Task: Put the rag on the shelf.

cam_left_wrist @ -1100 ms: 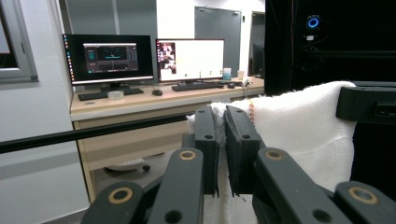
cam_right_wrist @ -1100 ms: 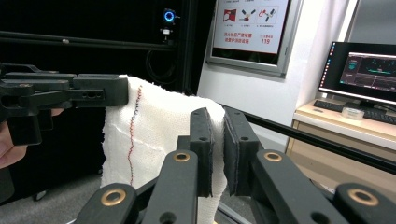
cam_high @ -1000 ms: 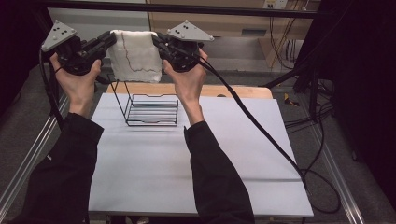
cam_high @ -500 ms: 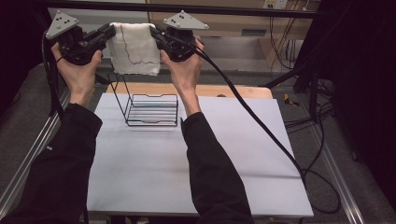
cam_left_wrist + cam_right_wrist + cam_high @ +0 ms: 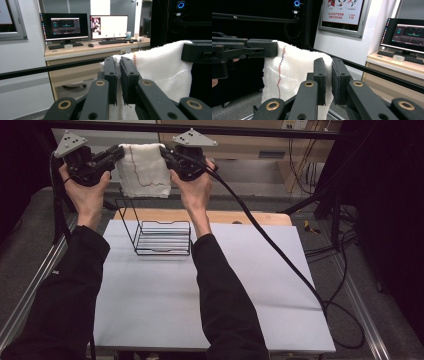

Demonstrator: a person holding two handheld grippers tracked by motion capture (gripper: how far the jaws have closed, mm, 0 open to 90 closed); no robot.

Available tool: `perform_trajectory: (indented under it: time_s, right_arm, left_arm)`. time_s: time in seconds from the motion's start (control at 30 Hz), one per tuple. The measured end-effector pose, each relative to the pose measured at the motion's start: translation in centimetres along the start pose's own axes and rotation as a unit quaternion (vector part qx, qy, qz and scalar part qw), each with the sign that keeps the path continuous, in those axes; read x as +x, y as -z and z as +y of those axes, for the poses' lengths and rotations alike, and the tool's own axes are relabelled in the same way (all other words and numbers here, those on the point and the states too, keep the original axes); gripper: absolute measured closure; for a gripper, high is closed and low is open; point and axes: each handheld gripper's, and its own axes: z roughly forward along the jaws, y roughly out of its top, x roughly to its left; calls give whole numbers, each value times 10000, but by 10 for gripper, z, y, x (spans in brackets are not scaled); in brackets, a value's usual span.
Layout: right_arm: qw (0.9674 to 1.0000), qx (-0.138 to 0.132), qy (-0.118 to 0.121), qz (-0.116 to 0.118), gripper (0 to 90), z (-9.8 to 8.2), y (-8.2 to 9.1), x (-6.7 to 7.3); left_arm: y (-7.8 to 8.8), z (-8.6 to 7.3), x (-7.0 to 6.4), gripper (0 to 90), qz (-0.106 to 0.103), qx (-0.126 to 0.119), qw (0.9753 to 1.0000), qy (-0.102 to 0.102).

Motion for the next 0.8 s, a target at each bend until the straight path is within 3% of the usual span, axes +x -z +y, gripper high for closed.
perform_trajectory:
  time_s: [0.07,0.27,0.53,0.8]
  right_arm:
    - [10000,8,-25,-1,832,-1,-3,-1]
    - [9999,144,10,-39,831,-8,-10,-3]
    - [9996,296,48,10,831,-16,-16,1]
    - [9988,488,58,12,831,-27,-16,2]
  left_arm:
    - [-2,-2,2,840,-22,8,10000,94]
    - [-8,-10,7,840,0,134,9999,11]
    - [-4,-22,13,840,-53,240,9997,60]
    - [-4,-35,11,840,-118,387,9992,61]
